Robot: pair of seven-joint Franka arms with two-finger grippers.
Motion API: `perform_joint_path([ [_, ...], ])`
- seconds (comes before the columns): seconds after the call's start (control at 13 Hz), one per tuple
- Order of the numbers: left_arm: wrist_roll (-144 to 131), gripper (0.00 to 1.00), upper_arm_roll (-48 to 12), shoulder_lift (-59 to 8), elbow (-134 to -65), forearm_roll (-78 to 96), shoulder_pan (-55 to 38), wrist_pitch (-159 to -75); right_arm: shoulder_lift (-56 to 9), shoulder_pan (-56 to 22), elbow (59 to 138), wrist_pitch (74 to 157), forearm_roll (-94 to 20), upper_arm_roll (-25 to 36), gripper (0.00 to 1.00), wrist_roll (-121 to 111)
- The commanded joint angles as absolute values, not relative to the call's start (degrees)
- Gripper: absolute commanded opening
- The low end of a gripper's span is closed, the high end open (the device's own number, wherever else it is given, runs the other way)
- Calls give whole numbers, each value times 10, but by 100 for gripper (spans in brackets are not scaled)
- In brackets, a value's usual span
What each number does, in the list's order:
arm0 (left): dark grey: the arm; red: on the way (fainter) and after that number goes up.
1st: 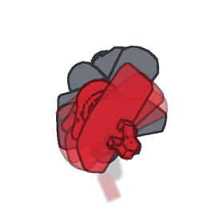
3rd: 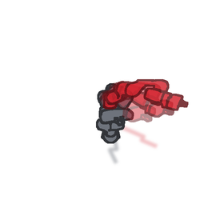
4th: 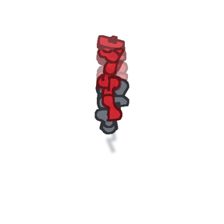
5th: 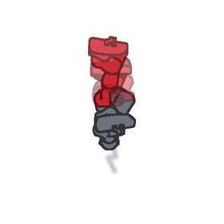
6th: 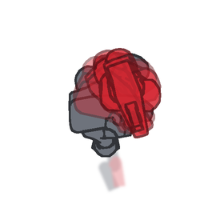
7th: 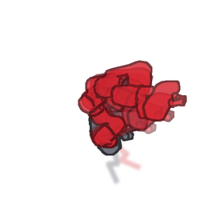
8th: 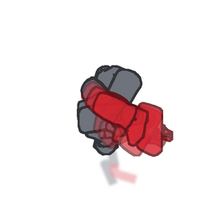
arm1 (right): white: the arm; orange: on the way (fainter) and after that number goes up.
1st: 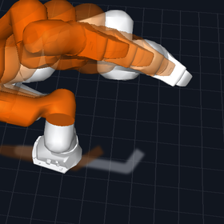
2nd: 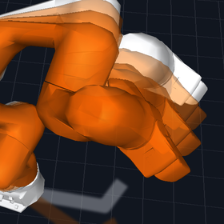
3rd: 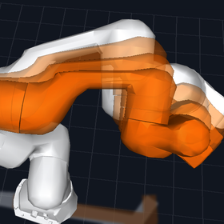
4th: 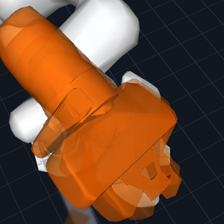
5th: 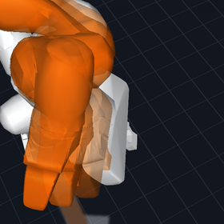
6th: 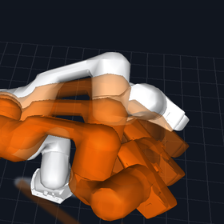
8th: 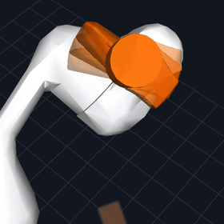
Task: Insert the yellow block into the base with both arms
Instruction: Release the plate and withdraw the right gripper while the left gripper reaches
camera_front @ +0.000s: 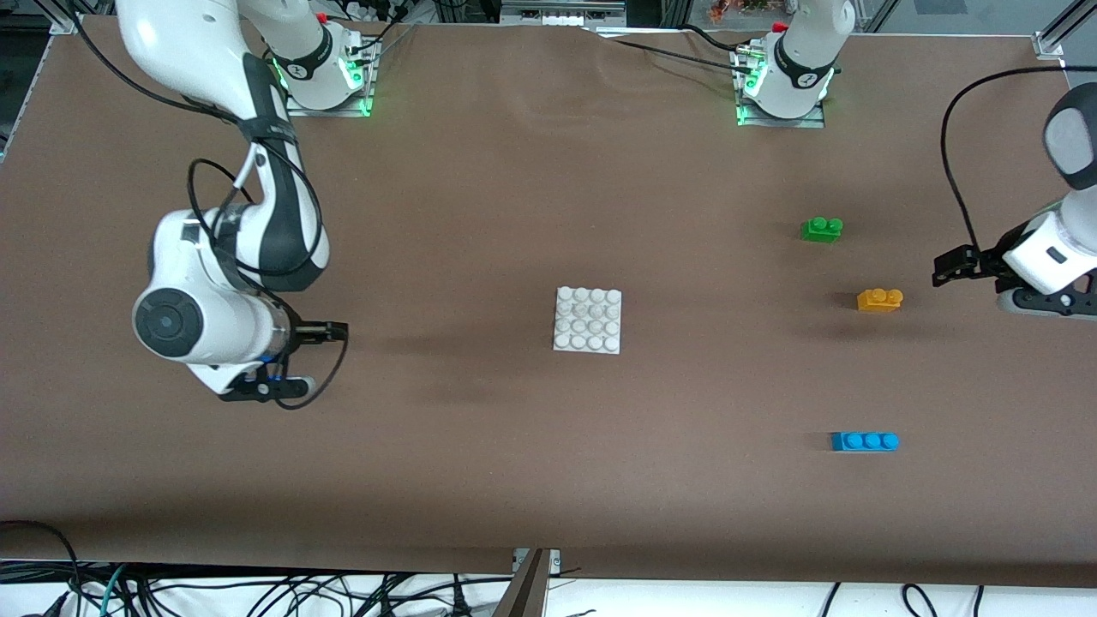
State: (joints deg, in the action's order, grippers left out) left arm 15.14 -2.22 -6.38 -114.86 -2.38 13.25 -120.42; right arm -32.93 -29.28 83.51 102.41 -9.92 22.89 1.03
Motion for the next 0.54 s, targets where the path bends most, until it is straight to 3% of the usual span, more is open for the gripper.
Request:
perform_joint_path([
  [0.0, 167, 100, -27, -48, -1221, -31, 132, -1282, -199, -228, 946, 1061, -34, 151, 100, 38],
  [0.15, 175, 100, -26, -53, -1275, -32, 138, -1359, -144, -167, 966, 1058, 9, 98, 100, 44],
  [0.31, 180, 100, -26, -75, -1292, -33, 142, -1389, -90, -69, 987, 1048, 25, 4, 100, 43],
  [0.46, 183, 100, -25, -97, -1293, -33, 147, -1407, -54, -40, 989, 1017, 25, -8, 100, 38],
])
